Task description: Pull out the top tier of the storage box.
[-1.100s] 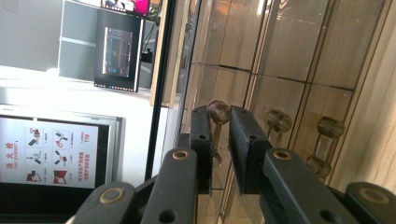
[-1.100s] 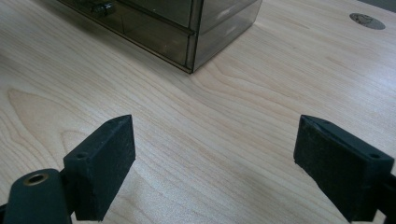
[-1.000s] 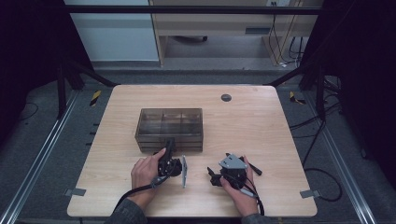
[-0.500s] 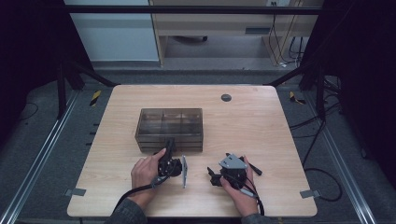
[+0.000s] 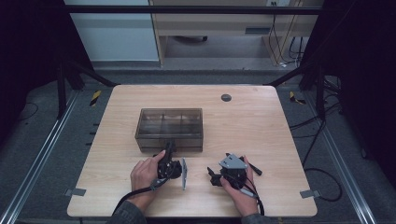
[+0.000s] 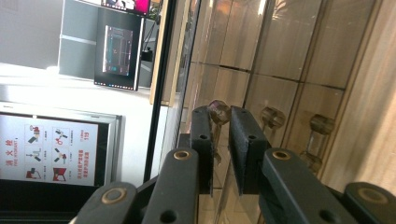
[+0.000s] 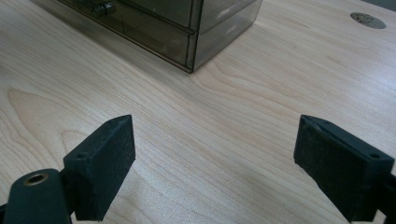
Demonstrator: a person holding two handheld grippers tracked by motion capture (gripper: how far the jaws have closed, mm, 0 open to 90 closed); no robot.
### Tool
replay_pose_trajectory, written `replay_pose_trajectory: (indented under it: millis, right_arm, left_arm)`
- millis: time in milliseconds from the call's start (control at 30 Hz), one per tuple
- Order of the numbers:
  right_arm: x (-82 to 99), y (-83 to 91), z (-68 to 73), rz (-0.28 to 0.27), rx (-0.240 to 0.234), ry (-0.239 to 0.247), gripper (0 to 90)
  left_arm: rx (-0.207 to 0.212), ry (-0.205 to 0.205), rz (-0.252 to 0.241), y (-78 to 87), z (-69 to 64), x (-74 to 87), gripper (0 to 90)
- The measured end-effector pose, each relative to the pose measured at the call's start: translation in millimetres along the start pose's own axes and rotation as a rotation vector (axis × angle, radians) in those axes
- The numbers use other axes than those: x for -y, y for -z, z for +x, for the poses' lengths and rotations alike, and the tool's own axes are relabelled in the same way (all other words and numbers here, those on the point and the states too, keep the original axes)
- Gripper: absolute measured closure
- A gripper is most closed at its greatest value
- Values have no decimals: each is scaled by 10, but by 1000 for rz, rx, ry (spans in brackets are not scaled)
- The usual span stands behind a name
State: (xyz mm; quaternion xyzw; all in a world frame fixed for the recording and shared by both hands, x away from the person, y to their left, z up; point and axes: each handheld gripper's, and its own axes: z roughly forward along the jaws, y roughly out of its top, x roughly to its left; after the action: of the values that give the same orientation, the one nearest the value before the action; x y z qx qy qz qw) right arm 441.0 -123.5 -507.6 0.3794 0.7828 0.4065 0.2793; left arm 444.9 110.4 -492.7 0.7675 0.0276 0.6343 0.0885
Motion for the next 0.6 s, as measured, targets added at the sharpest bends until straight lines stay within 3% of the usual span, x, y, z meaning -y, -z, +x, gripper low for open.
replay_pose_trajectory:
  millis: [333, 533, 600]
  right_arm:
    - [-2, -8, 4, 4, 2, 13, 130]
    - [-3, -9, 3, 7, 0, 10, 128]
    - [-4, -10, 4, 8, 1, 9, 128]
  left_arm:
    - [12, 15, 7, 116, -8, -15, 793]
    - [51, 123, -4, 207, 63, 10, 627]
    - [86, 185, -4, 248, 109, 59, 602]
